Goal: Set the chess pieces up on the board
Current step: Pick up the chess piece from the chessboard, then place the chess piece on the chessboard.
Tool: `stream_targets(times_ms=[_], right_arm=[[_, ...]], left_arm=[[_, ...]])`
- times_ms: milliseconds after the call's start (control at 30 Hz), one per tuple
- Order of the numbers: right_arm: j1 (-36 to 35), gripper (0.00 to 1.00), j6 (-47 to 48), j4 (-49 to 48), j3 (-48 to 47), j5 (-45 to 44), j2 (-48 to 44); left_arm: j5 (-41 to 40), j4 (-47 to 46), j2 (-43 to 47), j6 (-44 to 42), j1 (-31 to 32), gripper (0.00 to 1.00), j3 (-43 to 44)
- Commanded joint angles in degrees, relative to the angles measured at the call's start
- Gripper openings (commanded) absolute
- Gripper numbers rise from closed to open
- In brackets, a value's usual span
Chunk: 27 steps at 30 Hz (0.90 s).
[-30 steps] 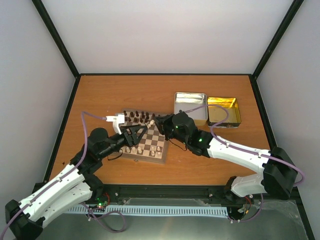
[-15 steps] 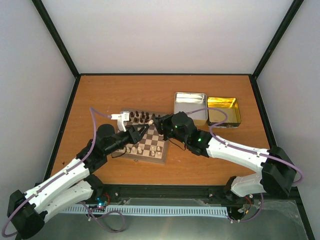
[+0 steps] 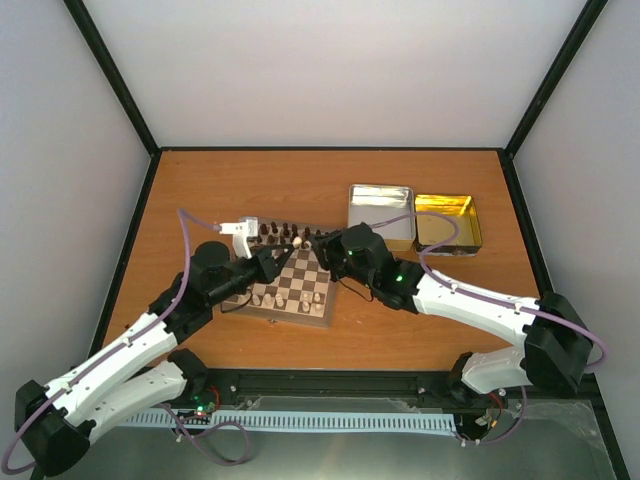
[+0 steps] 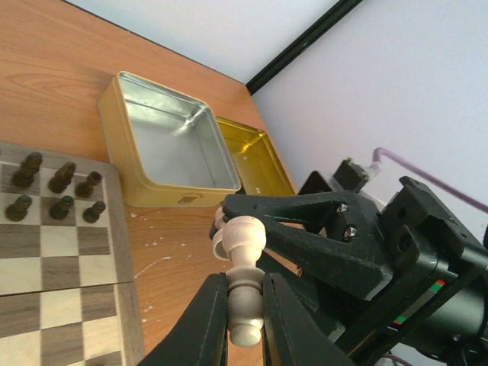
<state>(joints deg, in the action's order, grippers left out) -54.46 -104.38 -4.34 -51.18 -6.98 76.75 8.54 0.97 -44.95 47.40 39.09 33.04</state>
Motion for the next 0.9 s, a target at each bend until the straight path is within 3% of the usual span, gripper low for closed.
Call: stream_targets(times_ms=[0, 233, 400, 533, 767, 867], right_arm=[[0.3, 0.03, 11.1, 5.9, -0.9, -9.6, -3.3], [0.6, 0.03, 32.3, 16.0, -1.5, -22.4, -9.3], [0.6, 0.03, 32.2, 22.6, 3.5, -28.3, -15.5], [0.7, 0.03, 30.3, 25.8, 6.5, -30.5, -18.8], [0.7, 0.03, 29.6, 28.8, 7.5, -31.6, -21.2], [0.7, 0.03, 28.9, 29.2, 8.0, -31.7, -21.3]], left_arm=[[-3.2, 13.7, 0.6, -6.4, -0.3, 0.01, 7.0], [-5.0, 45.7, -6.3, -17.4, -0.3, 0.01, 18.8], [-15.2, 64.4, -13.2, -18.5, -0.2, 0.01, 29.0], [-13.0, 67.1, -16.4, -20.5, -0.2, 0.01, 30.4], [1.0, 64.3, -21.1, -26.5, 0.5, 0.01, 31.8], [1.3, 63.8, -24.2, -26.9, 2.5, 0.00, 32.5]])
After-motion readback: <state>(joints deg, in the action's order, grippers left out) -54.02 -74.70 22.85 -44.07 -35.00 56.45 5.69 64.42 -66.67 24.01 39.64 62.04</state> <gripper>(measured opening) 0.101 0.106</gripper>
